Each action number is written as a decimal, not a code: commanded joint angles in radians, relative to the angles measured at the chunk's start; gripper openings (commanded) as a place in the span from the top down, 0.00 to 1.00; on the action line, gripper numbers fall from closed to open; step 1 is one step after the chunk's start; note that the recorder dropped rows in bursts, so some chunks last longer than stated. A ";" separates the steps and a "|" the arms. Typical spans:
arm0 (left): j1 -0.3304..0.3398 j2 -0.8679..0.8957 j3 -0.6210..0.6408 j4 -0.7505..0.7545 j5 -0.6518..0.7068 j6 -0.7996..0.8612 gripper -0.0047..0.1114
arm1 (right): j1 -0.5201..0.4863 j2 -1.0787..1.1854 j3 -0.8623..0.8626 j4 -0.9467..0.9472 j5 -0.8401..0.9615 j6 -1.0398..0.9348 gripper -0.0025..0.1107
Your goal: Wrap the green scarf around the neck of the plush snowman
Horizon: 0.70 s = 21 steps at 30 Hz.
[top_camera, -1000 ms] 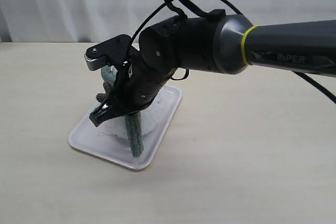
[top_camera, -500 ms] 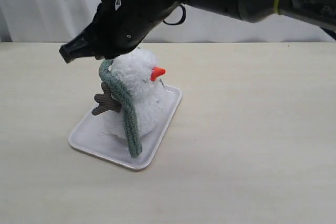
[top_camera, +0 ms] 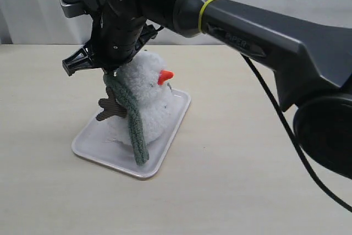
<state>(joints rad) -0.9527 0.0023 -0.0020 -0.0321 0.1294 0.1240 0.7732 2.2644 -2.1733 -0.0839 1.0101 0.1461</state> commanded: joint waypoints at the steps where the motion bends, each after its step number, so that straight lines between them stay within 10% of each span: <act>1: -0.002 -0.002 0.002 -0.013 -0.031 0.000 0.96 | -0.003 0.026 -0.014 -0.014 0.006 0.005 0.94; 21: -0.002 -0.002 0.002 -0.013 -0.031 0.000 0.96 | -0.003 -0.003 -0.014 0.013 0.035 -0.065 0.94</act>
<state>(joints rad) -0.9527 0.0023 -0.0020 -0.0321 0.1294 0.1240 0.7732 2.3098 -2.1777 -0.0729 1.0343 0.1097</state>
